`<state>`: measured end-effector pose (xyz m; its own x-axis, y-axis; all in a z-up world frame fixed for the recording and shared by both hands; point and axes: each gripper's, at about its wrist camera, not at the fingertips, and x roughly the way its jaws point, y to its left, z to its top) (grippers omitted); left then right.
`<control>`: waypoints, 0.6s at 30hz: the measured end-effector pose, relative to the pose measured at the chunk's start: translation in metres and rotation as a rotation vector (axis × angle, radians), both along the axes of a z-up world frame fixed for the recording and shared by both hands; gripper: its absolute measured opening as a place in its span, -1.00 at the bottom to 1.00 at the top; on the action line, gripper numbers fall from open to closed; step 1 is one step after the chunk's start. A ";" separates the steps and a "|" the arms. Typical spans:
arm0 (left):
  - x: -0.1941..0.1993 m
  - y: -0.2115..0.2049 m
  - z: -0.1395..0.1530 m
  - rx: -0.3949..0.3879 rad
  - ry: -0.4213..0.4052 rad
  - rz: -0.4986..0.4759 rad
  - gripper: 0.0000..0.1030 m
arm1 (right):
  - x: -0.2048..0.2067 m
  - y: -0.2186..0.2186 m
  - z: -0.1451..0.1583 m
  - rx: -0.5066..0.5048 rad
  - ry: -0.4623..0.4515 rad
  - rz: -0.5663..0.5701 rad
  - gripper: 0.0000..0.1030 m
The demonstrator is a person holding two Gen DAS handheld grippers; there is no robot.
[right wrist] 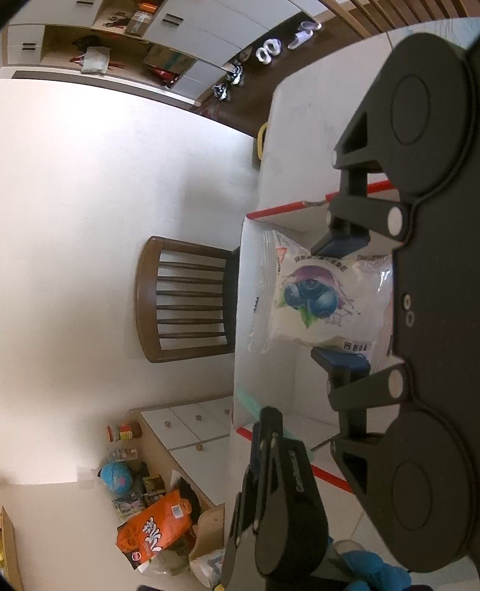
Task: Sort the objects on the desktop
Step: 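Carry the teal item and blueberry bread bag over into the red shoebox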
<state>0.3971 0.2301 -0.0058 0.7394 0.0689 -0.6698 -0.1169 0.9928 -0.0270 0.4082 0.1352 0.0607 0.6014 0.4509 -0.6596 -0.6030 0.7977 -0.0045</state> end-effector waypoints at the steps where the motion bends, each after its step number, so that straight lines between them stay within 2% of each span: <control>1: 0.004 0.001 -0.003 -0.001 0.009 -0.001 -0.83 | 0.001 0.001 -0.002 -0.003 0.005 -0.002 -0.02; 10: 0.025 -0.002 -0.025 0.041 0.067 -0.022 -0.83 | 0.014 0.015 -0.020 -0.040 0.026 -0.005 -0.02; 18: 0.044 0.003 -0.051 -0.002 0.175 -0.053 -0.83 | 0.019 0.027 -0.047 -0.091 0.103 0.010 -0.02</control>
